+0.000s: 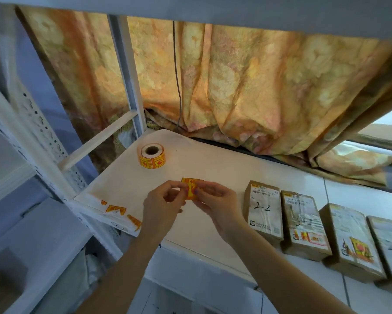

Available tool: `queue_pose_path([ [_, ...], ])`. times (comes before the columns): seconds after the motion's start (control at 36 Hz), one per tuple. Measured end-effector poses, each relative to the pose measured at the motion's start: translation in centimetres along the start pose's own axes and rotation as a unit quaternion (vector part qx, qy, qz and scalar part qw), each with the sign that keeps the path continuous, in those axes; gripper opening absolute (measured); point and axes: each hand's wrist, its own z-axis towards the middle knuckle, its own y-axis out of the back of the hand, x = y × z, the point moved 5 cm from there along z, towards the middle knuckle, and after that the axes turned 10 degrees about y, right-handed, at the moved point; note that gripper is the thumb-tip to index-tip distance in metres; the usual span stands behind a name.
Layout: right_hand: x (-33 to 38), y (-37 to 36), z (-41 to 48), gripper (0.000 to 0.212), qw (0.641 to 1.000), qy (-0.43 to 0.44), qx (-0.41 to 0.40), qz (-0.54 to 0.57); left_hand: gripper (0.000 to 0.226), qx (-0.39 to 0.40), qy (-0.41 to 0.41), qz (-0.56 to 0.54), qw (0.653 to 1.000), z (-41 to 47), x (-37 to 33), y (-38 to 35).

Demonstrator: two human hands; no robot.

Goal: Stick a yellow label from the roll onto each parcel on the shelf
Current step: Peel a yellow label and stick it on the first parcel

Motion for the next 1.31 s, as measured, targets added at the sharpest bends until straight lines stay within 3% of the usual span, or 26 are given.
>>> queue_pose_path([
  [0.39, 3.9, 9.5, -1.3, 0.031, 0.985, 0.085, -0.028, -0.15, 0.027, 0.131, -0.069, 0.057, 0.987, -0.2, -2.8, -8.5],
  [0.67, 4.2, 15.2, -1.9, 0.03, 0.919, 0.118, -0.084, -0.367, 0.026, 0.175, -0.077, 0.113, 0.975, -1.4, -3.2, -14.4],
  [0.86, 2.7, 16.8, -1.7, 0.029, 0.886, 0.084, -0.082, -0.449, 0.024, 0.186, -0.079, 0.15, 0.968, -2.0, -2.2, -16.4],
  [1.31, 2.0, 16.7, -1.0, 0.024, 0.859, 0.095, -0.055, -0.501, 0.017, 0.168, -0.104, 0.23, 0.953, -2.1, -1.5, -17.7],
])
